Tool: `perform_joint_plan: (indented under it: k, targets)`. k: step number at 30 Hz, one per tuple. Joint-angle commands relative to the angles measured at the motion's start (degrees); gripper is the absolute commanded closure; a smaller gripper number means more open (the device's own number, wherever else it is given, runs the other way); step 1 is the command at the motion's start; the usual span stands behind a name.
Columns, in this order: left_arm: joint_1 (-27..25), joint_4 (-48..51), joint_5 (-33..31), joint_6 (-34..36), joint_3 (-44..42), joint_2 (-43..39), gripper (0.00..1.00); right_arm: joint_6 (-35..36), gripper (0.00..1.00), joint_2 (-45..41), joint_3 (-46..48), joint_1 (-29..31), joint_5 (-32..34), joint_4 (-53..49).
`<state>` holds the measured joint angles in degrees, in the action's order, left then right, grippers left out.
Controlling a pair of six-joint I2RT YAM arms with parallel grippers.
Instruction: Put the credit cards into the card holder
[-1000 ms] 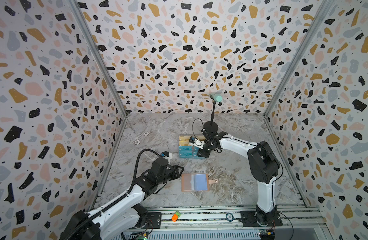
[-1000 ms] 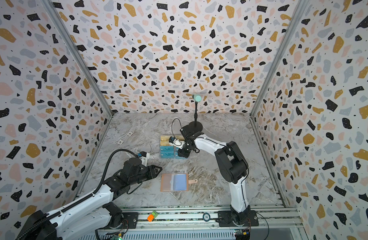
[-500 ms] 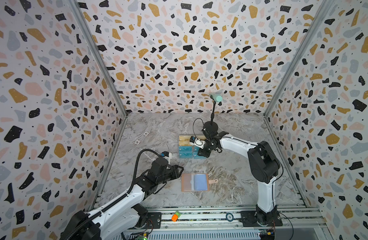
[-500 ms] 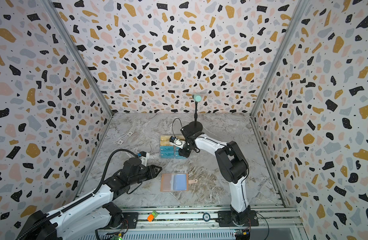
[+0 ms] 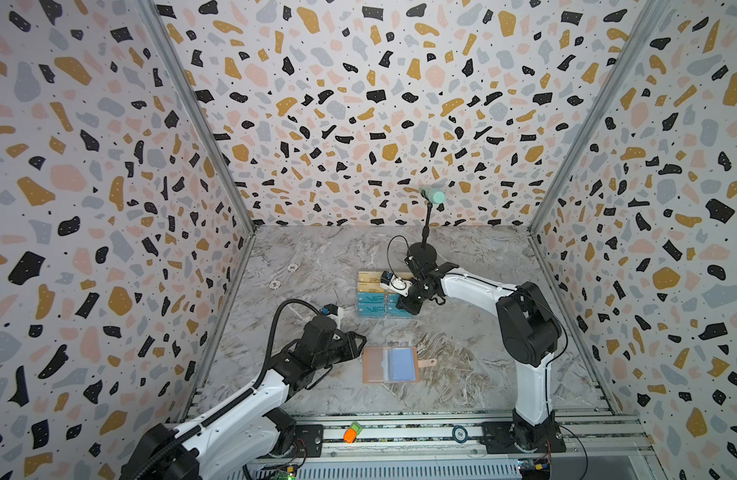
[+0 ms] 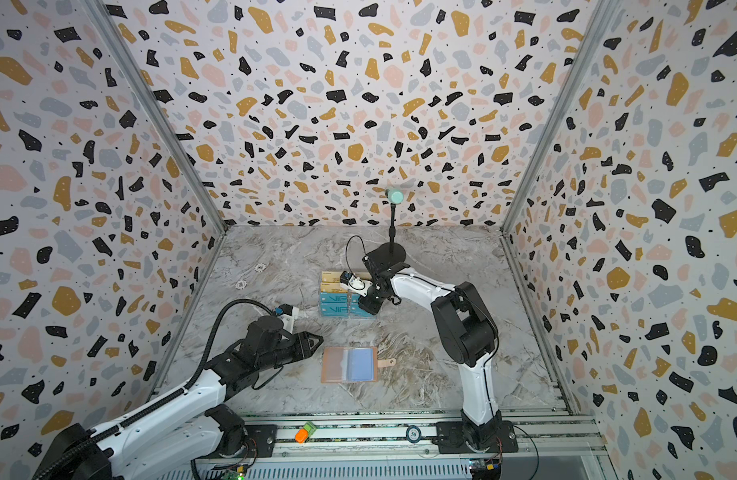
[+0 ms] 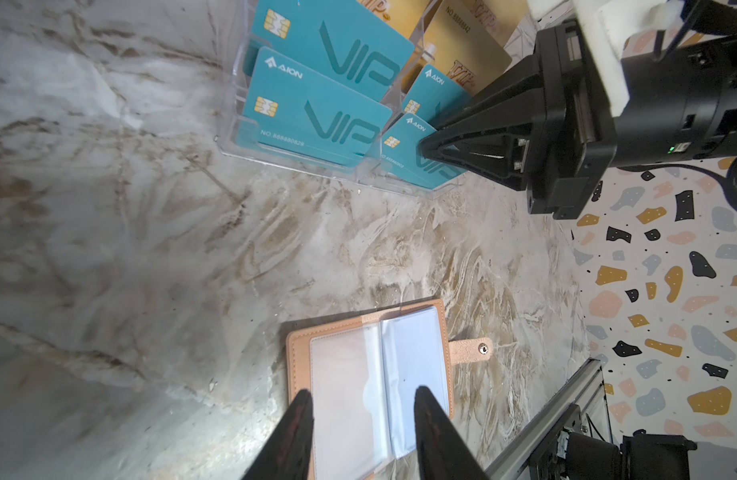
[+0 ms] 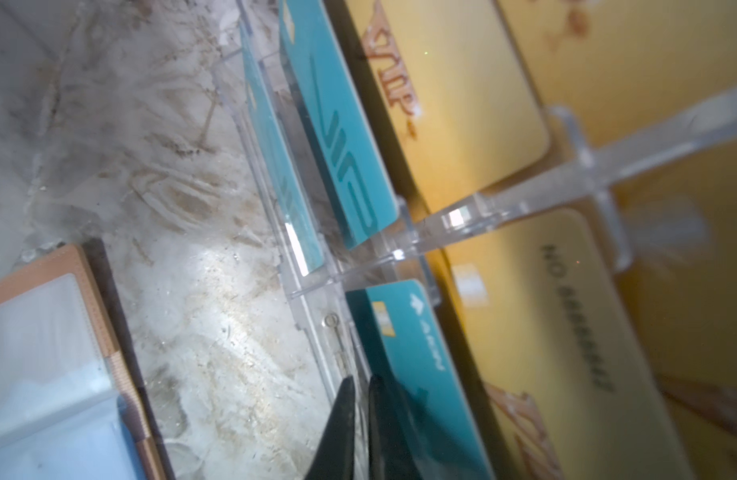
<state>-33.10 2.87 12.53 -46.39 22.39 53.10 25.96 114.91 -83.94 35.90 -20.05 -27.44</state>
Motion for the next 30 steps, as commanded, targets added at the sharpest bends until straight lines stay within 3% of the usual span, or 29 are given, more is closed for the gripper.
perform_joint_plan:
  k: [1, 9, 22, 30]
  targets:
    - [0.41, 0.18, -0.52, 0.85, 1.94, -0.61, 0.57, -0.12, 0.94, -0.07, -2.00, 0.07, -0.82, -1.68]
    - [0.41, 2.74, -0.95, 2.09, 4.20, -0.38, 0.57, 0.50, 1.00, -0.45, -3.29, -0.04, -1.46, -2.18]
    - [0.41, 4.75, -0.75, 1.89, 6.59, -1.04, 0.56, -0.16, 1.00, -5.63, -3.58, -0.23, -5.35, -3.02]
    - [0.41, 9.45, -4.64, 4.28, 9.35, 0.01, 0.57, -3.12, 1.00, -11.63, -0.03, -0.14, -7.64, 0.84]
